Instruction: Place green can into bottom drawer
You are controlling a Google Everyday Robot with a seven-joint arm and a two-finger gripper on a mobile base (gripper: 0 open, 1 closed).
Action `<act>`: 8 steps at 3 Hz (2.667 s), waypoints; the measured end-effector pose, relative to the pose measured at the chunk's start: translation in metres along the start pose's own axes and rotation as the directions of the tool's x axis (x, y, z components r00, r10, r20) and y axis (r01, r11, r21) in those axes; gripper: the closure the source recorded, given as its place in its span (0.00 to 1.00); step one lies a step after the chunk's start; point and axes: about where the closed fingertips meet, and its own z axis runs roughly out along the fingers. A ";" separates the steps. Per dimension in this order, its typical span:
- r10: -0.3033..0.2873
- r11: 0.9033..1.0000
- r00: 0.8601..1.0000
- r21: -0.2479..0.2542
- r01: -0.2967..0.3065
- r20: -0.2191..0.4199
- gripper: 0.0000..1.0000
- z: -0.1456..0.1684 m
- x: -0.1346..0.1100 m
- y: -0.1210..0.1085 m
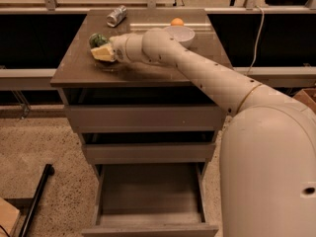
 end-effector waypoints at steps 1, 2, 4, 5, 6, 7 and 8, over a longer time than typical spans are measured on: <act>-0.013 1.000 1.000 -0.009 0.013 0.001 1.00 -0.042 -0.010 0.008; -0.078 0.997 0.997 -0.012 0.077 -0.012 1.00 -0.123 -0.036 0.021; -0.202 0.969 0.978 -0.156 0.192 -0.045 1.00 -0.213 -0.043 0.063; -0.220 0.936 0.971 -0.301 0.183 -0.093 1.00 -0.237 -0.014 0.086; -0.186 0.890 0.969 -0.445 0.097 -0.161 1.00 -0.250 0.033 0.109; -0.091 0.849 0.970 -0.527 -0.044 -0.227 1.00 -0.252 0.090 0.127; 0.001 0.824 0.945 -0.536 -0.185 -0.326 1.00 -0.243 0.160 0.133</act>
Offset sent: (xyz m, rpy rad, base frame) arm -0.1126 -0.1206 0.0951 -0.0833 -0.0736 0.0152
